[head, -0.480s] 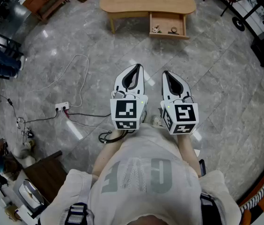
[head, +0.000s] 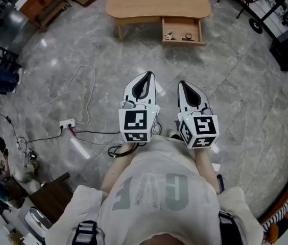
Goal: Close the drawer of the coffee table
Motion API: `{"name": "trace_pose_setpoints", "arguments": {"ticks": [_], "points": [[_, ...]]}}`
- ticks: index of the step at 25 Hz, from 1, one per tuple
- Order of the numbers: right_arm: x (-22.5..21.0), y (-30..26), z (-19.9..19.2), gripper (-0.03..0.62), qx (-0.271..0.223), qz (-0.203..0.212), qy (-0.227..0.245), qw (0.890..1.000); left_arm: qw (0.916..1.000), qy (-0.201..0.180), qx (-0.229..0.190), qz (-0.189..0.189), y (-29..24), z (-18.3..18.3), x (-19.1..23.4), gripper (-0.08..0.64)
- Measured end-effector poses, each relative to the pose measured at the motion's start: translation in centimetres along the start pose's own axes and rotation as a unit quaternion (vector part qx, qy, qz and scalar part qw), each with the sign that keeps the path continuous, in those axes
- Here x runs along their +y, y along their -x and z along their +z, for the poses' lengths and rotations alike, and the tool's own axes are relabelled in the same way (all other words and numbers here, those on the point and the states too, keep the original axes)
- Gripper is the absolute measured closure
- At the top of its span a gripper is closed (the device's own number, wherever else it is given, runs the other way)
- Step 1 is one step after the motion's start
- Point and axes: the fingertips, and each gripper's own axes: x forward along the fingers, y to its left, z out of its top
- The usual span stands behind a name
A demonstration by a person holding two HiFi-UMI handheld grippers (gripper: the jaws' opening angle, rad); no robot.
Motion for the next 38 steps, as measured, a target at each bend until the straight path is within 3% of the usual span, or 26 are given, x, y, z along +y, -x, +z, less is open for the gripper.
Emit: {"name": "trace_pose_setpoints", "arguments": {"ticks": [11, 19, 29, 38], "points": [[-1.7, -1.8, 0.1, 0.588, -0.012, -0.052, -0.04, 0.998, 0.9998, 0.008, -0.004, -0.016, -2.8, -0.1, 4.4, 0.552], [-5.8, -7.9, 0.7, 0.588, -0.017, -0.039, -0.037, 0.998, 0.9998, 0.014, -0.01, -0.005, -9.1, 0.6, 5.8, 0.552], [-17.3, -21.7, 7.0, 0.588, -0.02, -0.017, -0.023, 0.999, 0.9996, -0.008, -0.01, 0.024, -26.0, 5.4, 8.2, 0.552], [-26.2, -33.8, 13.4, 0.588, -0.003, 0.008, 0.019, 1.0, 0.999, 0.003, -0.011, 0.042, -40.9, 10.2, 10.8, 0.552]]}}
